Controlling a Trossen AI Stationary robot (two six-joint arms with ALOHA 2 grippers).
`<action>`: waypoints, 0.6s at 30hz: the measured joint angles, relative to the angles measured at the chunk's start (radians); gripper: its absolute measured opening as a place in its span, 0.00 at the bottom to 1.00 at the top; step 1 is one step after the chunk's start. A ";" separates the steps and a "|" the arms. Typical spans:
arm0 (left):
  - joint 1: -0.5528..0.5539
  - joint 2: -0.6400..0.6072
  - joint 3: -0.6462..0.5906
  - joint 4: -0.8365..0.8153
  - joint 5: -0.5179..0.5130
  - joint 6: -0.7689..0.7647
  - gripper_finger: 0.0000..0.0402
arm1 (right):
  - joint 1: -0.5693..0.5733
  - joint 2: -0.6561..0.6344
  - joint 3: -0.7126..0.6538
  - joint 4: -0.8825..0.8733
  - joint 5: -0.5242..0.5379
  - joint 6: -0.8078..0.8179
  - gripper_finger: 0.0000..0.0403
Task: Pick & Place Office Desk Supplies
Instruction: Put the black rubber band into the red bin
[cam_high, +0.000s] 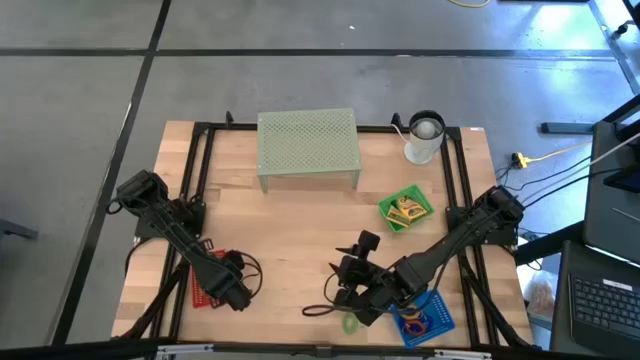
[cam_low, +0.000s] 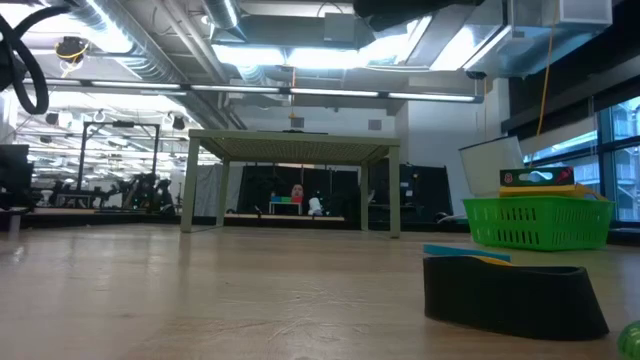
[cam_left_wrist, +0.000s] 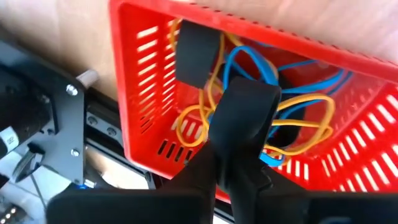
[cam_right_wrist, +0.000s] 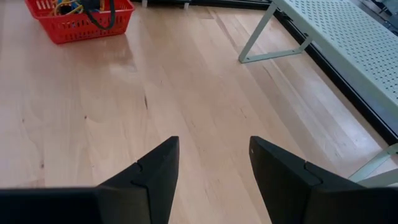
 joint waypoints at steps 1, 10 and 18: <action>0.000 0.000 -0.001 -0.005 0.000 -0.008 0.07 | 0.000 0.000 0.000 0.000 0.000 0.000 0.49; 0.010 0.000 -0.001 -0.007 0.001 -0.055 0.27 | 0.000 0.000 0.000 0.000 -0.053 0.004 0.49; 0.043 0.000 0.021 -0.029 0.060 0.013 0.34 | 0.005 0.000 0.000 -0.006 -0.236 0.034 0.49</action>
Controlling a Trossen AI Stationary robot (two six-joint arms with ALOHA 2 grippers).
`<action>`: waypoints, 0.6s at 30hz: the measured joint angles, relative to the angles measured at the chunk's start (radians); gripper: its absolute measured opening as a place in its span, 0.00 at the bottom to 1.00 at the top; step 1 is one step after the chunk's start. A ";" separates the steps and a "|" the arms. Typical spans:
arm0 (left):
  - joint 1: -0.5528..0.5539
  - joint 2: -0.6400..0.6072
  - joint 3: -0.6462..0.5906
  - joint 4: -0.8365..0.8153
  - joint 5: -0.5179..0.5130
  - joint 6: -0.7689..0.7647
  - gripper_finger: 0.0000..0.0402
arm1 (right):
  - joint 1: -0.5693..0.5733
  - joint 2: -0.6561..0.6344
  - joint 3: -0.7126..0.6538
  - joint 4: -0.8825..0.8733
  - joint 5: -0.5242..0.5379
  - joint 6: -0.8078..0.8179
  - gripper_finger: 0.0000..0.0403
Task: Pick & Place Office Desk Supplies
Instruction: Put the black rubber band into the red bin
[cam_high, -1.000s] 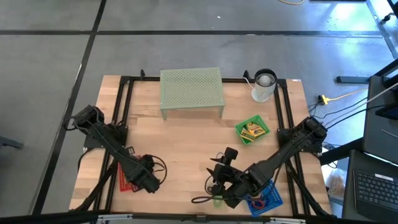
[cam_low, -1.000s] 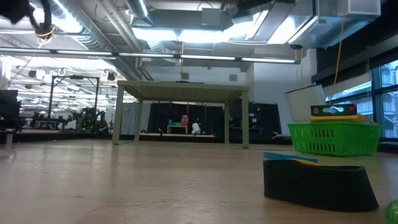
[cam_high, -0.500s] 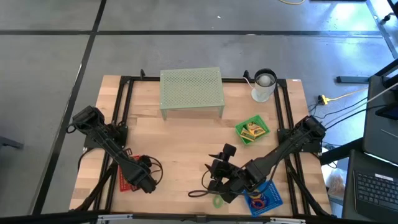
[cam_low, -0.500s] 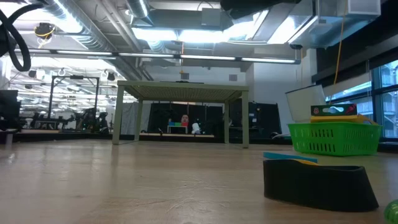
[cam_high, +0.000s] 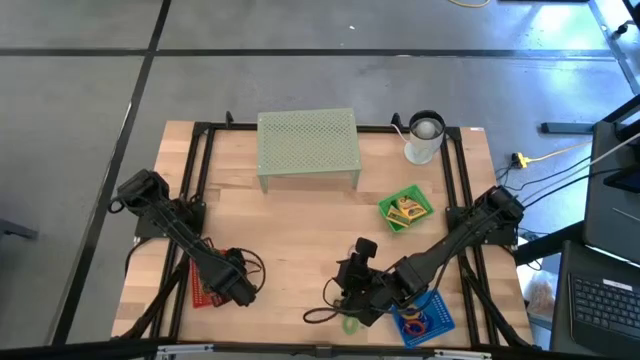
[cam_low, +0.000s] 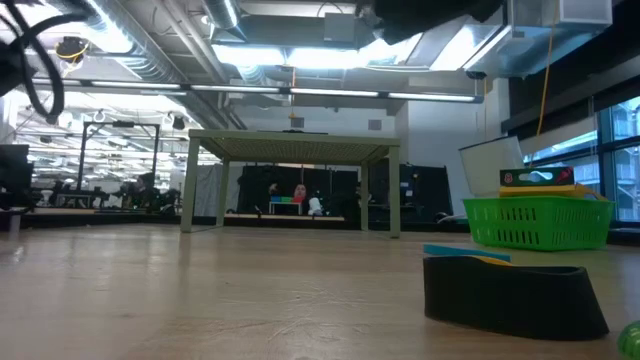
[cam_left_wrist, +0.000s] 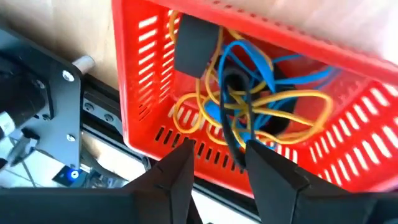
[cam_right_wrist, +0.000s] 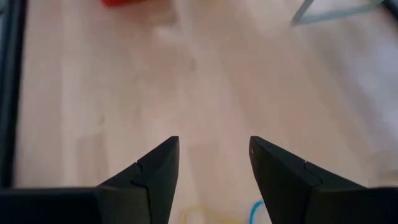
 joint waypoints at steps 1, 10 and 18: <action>0.005 0.000 0.014 -0.014 -0.003 0.012 0.34 | 0.000 0.000 0.000 -0.008 -0.033 -0.001 0.49; 0.024 0.000 0.237 -0.194 -0.207 0.029 0.35 | 0.002 0.020 0.000 -0.097 -0.155 0.126 0.49; 0.024 -0.001 0.353 -0.040 -0.570 0.029 0.35 | 0.004 0.127 0.000 -0.012 -0.355 0.188 0.49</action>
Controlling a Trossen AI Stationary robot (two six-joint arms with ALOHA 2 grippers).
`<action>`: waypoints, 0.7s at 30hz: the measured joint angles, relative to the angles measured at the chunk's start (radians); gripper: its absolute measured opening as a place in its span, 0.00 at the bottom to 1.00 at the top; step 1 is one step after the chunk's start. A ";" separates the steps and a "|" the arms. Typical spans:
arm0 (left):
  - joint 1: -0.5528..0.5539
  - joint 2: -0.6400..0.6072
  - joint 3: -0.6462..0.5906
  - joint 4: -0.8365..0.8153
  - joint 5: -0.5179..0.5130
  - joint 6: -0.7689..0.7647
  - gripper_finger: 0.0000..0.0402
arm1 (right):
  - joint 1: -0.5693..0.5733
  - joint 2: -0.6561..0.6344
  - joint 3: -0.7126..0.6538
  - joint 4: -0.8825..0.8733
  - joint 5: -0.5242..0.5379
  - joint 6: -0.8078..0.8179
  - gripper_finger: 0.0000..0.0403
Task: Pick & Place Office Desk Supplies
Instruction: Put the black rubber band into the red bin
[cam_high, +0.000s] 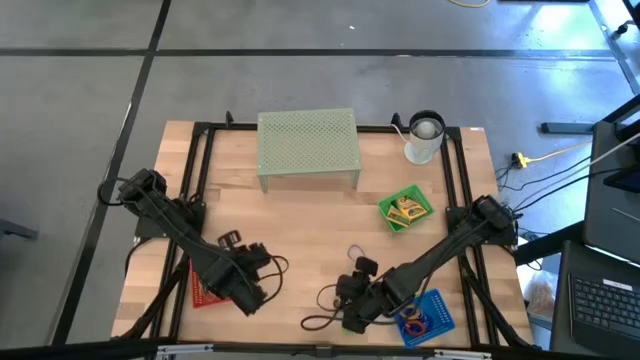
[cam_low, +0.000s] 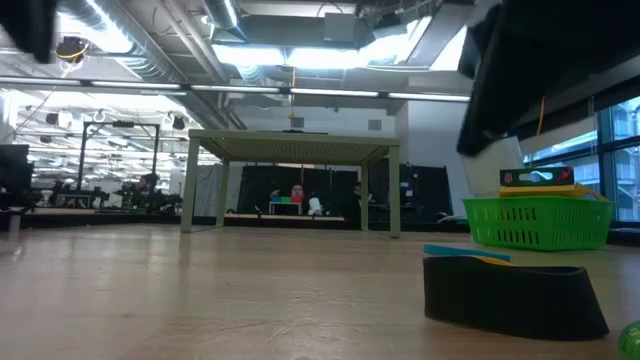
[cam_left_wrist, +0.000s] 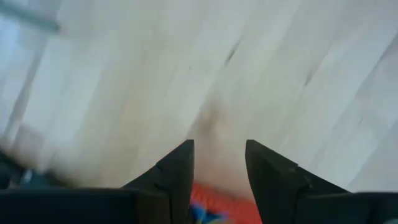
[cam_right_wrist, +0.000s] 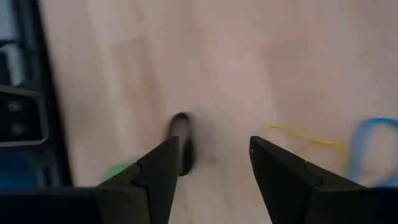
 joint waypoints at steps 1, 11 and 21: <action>0.000 0.000 0.002 0.022 -0.029 0.003 0.35 | 0.002 0.013 0.000 0.025 -0.022 -0.012 0.49; 0.000 0.000 0.002 0.185 -0.152 0.092 0.35 | -0.004 0.107 0.000 0.059 -0.010 -0.072 0.49; 0.000 0.000 0.002 0.201 -0.169 0.117 0.35 | -0.004 0.166 0.003 0.104 -0.061 -0.065 0.48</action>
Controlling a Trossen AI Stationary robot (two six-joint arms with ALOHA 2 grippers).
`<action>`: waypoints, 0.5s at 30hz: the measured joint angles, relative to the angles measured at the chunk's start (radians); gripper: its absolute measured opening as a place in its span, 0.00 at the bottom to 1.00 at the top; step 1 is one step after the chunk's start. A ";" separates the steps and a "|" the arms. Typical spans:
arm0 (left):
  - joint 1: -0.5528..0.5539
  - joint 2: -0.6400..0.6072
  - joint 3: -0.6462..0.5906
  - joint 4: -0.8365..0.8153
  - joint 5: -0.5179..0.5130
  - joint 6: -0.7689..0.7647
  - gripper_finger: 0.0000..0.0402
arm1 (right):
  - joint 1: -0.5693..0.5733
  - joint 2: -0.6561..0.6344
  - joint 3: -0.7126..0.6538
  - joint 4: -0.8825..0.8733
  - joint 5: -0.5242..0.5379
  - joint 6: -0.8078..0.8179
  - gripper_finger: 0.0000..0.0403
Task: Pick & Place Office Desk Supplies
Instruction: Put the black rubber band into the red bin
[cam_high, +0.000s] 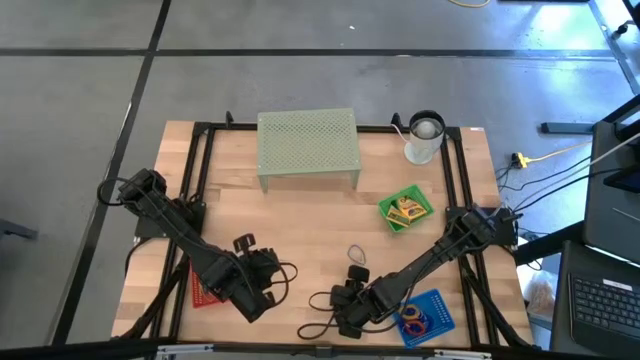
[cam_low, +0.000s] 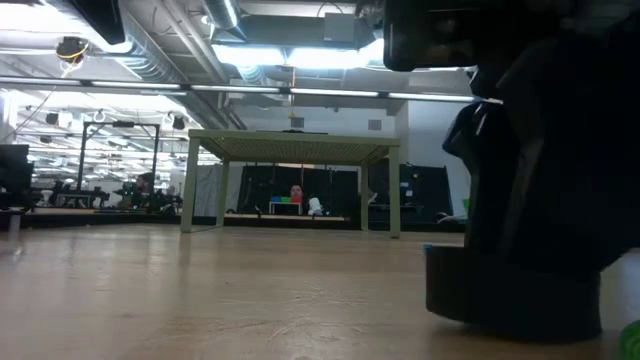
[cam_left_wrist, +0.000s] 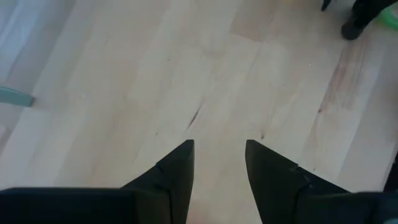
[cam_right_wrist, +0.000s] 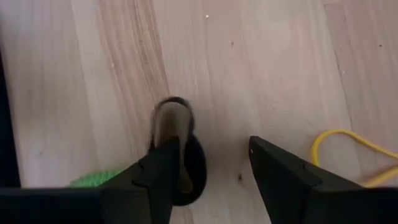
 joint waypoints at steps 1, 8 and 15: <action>0.000 0.000 0.000 0.000 -0.006 0.000 0.35 | 0.000 0.000 0.000 0.001 0.001 0.000 0.46; 0.000 0.000 0.000 0.000 -0.055 0.000 0.35 | 0.000 0.003 0.000 0.012 0.006 0.003 0.22; 0.000 0.001 -0.019 0.047 -0.223 0.040 0.35 | -0.004 -0.026 -0.008 -0.020 0.041 0.003 0.04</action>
